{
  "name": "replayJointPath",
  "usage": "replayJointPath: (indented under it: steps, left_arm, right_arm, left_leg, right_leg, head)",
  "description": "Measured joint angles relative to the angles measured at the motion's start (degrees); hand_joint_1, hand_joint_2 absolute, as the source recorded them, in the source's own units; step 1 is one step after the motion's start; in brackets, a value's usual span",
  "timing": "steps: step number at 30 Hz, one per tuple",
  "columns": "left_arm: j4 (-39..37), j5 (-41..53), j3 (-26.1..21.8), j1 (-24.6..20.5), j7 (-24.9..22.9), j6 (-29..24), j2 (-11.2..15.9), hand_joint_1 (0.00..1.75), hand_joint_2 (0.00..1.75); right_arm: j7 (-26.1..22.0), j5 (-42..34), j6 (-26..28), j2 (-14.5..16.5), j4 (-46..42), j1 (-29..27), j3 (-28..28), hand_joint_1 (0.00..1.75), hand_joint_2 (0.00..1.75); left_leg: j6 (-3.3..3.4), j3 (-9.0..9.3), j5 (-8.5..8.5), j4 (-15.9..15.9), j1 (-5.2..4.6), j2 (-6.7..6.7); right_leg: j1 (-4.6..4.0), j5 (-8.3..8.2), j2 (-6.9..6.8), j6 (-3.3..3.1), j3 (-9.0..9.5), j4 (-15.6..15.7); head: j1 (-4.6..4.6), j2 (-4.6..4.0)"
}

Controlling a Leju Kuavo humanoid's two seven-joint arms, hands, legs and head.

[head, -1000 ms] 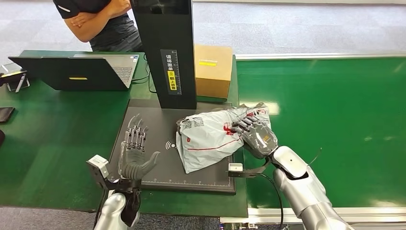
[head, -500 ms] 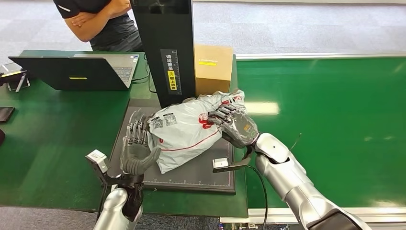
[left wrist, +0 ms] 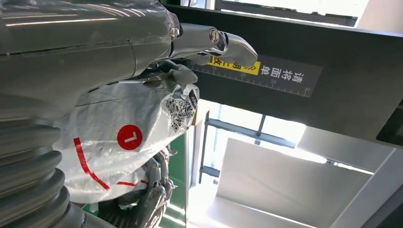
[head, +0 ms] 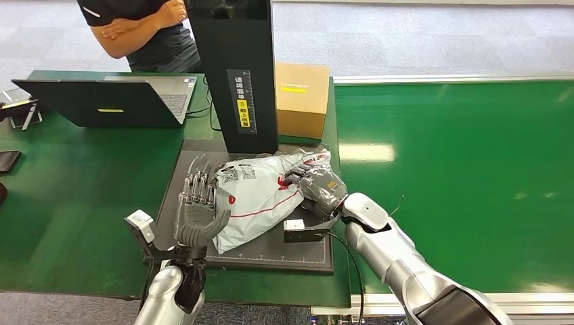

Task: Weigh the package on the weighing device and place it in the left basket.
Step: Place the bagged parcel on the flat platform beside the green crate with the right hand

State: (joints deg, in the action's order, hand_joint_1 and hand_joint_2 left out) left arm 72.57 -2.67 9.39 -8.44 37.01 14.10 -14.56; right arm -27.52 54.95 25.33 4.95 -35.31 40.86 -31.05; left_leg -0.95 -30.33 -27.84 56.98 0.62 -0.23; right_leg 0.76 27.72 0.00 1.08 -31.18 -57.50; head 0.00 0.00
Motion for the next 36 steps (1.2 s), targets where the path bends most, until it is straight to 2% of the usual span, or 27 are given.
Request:
replayJointPath:
  steps: [1,4,8,13,18,21,31,36]
  left_arm:
    - [0.0,0.1,0.1,0.0,0.0,0.1,0.0,0.0,1.75]
    - [0.0,0.9,0.8,0.0,0.2,0.4,0.0,0.0,1.75]
    - [0.0,1.5,2.2,-0.1,0.7,0.5,0.0,0.0,1.75]
    - [0.0,1.0,2.8,-0.4,1.3,-0.6,0.0,0.0,1.75]
    - [0.2,-1.0,2.2,-0.5,2.9,-6.8,-0.4,0.0,1.75]
    - [1.2,-3.5,1.0,-0.4,3.1,-8.5,-0.8,0.0,1.75]
    - [8.7,-3.0,-4.1,1.0,3.1,-21.4,-1.7,0.0,1.75]
    - [11.4,-3.7,-5.6,1.5,3.1,-21.9,-1.7,0.0,1.75]
  right_arm:
    - [0.5,0.0,-0.1,0.1,0.4,0.1,0.0,0.0,1.75]
    - [1.5,0.1,1.5,0.5,1.5,0.0,0.1,0.0,1.75]
    - [0.4,-0.5,5.2,0.5,2.2,-0.4,1.1,0.0,1.75]
    - [0.1,-0.5,6.0,0.5,2.8,-0.8,2.1,0.0,1.75]
    - [0.7,0.6,6.5,0.5,3.0,-1.2,3.6,0.0,1.75]
    - [1.7,1.4,6.3,0.6,3.4,-1.3,4.3,0.0,1.75]
    - [3.5,3.3,3.5,1.7,4.3,-0.9,6.0,0.0,1.75]
    - [1.7,2.3,3.2,2.3,4.7,-0.8,6.9,0.0,1.75]
  left_leg:
    - [0.0,0.0,0.0,0.0,0.0,0.0]
    - [0.0,0.01,0.0,0.0,0.0,0.0]
    - [-0.01,0.01,0.0,0.0,0.0,0.0]
    - [-0.01,0.01,0.01,0.0,0.0,0.0]
    - [-0.01,0.0,0.01,0.0,0.0,-0.01]
    - [-0.01,0.0,0.01,0.0,0.0,-0.01]
    - [-0.02,0.03,0.01,0.0,0.0,0.01]
    - [-0.02,0.03,0.03,0.0,0.0,0.01]
  right_leg:
    - [0.0,0.0,0.0,0.0,0.0,0.0]
    - [0.0,0.0,0.0,0.0,0.0,0.0]
    - [0.01,0.0,0.0,0.0,0.0,0.0]
    - [0.0,0.0,0.0,0.0,0.0,0.0]
    - [0.0,0.0,0.0,-0.01,0.0,0.0]
    - [0.0,0.0,0.0,-0.01,0.0,0.0]
    - [-0.01,-0.01,0.02,-0.01,0.01,0.0]
    - [0.0,-0.01,0.01,-0.02,0.01,0.0]
  head:
    - [-0.01,0.0]
    - [-0.01,0.0]
    - [0.0,0.0]
    - [0.0,0.0]
    - [0.0,0.0]
    - [0.0,0.0]
    - [0.0,0.0]
    - [0.01,0.0]
